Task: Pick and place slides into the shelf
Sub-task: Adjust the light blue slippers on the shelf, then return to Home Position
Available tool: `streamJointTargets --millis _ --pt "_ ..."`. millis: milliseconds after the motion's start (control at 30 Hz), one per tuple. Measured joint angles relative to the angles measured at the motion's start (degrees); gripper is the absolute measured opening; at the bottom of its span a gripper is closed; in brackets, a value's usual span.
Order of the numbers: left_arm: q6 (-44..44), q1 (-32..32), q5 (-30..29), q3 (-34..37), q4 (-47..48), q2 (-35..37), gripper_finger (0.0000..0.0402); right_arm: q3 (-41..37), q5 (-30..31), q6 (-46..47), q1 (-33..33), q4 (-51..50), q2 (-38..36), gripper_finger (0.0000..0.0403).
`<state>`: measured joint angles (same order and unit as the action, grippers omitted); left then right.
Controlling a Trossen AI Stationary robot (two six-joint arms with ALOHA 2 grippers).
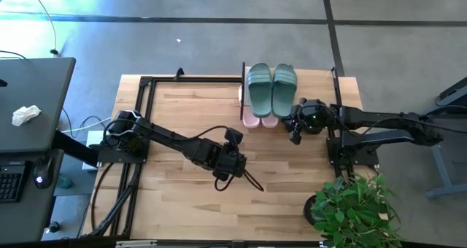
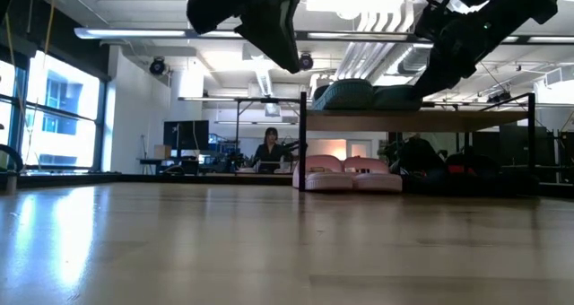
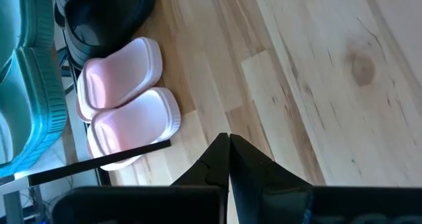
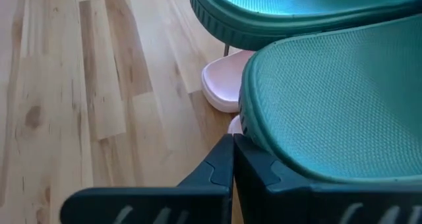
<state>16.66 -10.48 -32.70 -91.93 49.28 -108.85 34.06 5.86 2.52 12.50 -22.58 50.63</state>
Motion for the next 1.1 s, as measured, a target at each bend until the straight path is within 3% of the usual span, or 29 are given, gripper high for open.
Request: streamJointTargets --millis 400,633,733,900,1100 --pt "0.84 0.02 -0.62 -0.04 -2.32 0.01 0.0000 -0.02 0.99 0.31 -0.01 -0.66 0.00 0.0000" --pt "1.60 0.02 -0.78 -0.04 -3.04 0.01 0.0000 -0.07 -2.14 0.79 -0.30 -0.52 -0.07 0.0000" --pt "3.94 0.02 -0.76 -0.18 -3.08 0.01 0.0001 0.05 -6.33 1.09 -0.31 -0.48 -1.17 0.0000" --pt "9.73 0.04 -0.47 -6.24 -0.81 -0.01 0.0001 3.28 -12.23 1.70 -0.31 -1.35 -5.41 0.0000" --pt "17.25 1.33 1.70 -16.27 3.16 0.01 0.0001 8.66 -10.53 1.77 -0.31 -8.60 -12.02 0.0000"
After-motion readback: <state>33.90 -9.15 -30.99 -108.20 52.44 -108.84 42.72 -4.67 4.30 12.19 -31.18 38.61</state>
